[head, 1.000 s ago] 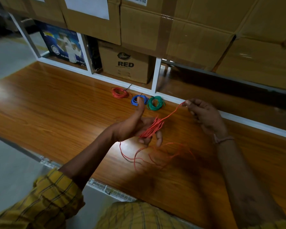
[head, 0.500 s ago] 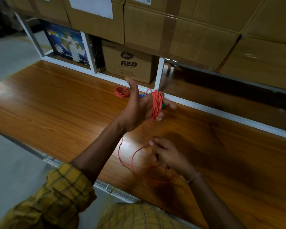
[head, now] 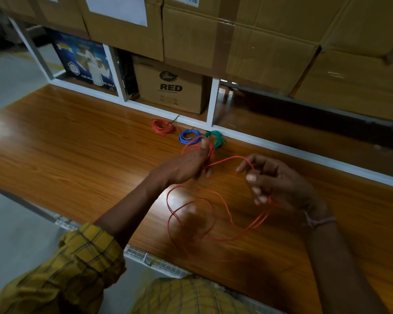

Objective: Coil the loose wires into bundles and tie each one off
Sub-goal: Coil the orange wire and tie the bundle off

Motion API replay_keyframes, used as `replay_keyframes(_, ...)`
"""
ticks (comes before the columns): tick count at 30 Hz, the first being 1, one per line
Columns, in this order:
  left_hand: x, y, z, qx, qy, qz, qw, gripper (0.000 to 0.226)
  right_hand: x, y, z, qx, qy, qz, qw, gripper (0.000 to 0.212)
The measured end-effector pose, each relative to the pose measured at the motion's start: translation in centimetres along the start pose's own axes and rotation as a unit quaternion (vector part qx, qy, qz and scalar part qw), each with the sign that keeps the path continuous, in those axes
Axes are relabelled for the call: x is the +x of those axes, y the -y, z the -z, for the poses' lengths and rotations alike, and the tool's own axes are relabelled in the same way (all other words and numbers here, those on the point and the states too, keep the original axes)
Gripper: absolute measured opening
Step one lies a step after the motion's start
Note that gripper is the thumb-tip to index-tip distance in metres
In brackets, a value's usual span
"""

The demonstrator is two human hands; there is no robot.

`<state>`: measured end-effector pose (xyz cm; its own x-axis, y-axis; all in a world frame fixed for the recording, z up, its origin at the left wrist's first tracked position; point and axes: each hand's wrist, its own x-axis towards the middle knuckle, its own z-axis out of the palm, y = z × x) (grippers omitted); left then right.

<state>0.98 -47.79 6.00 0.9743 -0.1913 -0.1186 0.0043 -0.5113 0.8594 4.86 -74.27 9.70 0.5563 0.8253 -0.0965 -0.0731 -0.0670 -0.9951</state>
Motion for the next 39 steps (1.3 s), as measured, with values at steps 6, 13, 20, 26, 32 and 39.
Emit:
replay_keyframes(6,-1.0,-0.6,1.2,-0.174,0.216,0.001,0.961,0.139,2.8,-1.6,3.1,-0.112,-0.174,0.050,0.977,0.024)
replay_keyframes(13,-1.1,-2.8,1.4,-0.411,0.288,-0.084,0.861,0.152,6.2,-6.8,0.2,-0.122,-0.251,0.024,0.960,0.021)
replay_keyframes(20,0.2,-3.1,1.1,-0.531,0.148,-0.130,0.824,0.145,6.8,-11.5,-3.3,-0.172,-0.176,0.001,0.969,0.015)
replay_keyframes(26,2.2,-2.5,0.3,-0.498,0.011,-0.141,0.856,0.132,6.8,-12.0,-4.2,-0.274,-0.160,-0.023,0.948,0.034)
replay_keyframes(32,3.4,-1.0,-0.4,-0.282,-0.149,-0.041,0.947,0.054,5.8,-9.2,-5.6,-0.134,-0.185,-0.036,0.973,0.023)
replay_keyframes(39,3.8,3.8,-0.6,0.193,-0.136,-0.030,0.971,0.052,5.8,-6.7,-4.3,-0.256,-0.318,-0.011,0.913,0.024)
